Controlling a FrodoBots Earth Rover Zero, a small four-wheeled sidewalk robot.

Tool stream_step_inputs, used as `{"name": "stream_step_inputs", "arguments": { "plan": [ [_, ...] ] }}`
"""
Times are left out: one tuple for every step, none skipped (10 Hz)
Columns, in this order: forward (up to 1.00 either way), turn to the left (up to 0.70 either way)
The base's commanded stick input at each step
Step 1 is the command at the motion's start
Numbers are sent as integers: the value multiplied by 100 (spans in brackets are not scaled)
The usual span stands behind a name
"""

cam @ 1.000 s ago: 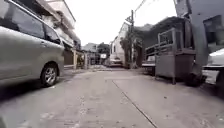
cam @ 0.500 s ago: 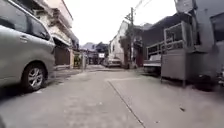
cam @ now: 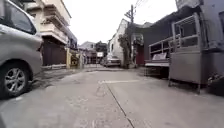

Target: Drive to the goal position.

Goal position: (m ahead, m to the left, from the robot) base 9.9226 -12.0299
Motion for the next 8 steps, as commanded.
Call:
{"name": "stream_step_inputs", "arguments": {
  "plan": [
    [100, 0],
    [100, 0],
    [100, 0],
    [100, 0],
    [100, 0],
    [100, 0],
    [100, 0],
    [100, 0]
  ]
}}
